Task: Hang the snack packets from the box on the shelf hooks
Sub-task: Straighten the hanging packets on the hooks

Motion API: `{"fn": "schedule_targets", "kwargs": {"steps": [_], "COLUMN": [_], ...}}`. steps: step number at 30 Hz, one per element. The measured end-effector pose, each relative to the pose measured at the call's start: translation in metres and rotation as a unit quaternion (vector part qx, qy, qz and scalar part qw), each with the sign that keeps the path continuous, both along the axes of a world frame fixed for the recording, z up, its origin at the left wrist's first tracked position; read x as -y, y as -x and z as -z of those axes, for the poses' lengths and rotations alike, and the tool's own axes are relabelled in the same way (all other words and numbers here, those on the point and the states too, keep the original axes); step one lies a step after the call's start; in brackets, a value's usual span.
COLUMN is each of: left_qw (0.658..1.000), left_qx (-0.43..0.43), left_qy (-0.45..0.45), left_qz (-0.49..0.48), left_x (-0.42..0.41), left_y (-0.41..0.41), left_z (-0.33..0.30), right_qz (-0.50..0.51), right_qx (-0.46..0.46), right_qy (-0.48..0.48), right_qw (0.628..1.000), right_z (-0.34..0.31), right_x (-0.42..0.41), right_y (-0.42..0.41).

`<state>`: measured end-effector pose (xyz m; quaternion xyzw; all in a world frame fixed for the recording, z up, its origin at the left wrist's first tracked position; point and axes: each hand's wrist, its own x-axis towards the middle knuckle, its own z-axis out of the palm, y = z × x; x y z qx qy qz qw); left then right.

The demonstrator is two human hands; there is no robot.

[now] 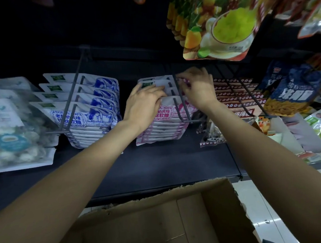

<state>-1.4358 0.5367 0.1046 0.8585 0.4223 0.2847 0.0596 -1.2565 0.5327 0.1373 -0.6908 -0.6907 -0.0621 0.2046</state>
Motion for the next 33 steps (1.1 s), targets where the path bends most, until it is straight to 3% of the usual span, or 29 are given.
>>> {"fn": "schedule_targets", "kwargs": {"steps": [8, 15, 28, 33], "left_qw": [0.998, 0.992, 0.993, 0.993], "left_qx": [0.049, -0.088, -0.096, -0.086], "left_qy": [-0.002, 0.036, 0.032, 0.008], "left_qz": [-0.044, -0.077, -0.066, -0.076], "left_x": [-0.029, -0.061, -0.060, -0.047], "left_y": [-0.013, -0.031, -0.040, -0.028], "left_z": [-0.023, -0.046, -0.040, -0.050], "right_qz": [0.021, -0.032, -0.042, -0.021], "right_qx": [-0.005, -0.014, -0.014, -0.099], "right_qy": [0.052, 0.042, 0.057, 0.026], "right_qw": [0.998, 0.999, 0.997, 0.994], "right_z": [-0.006, -0.001, -0.002, -0.014], "right_x": [-0.043, -0.055, -0.055, -0.030], "right_y": [0.004, -0.002, -0.003, -0.005]}}
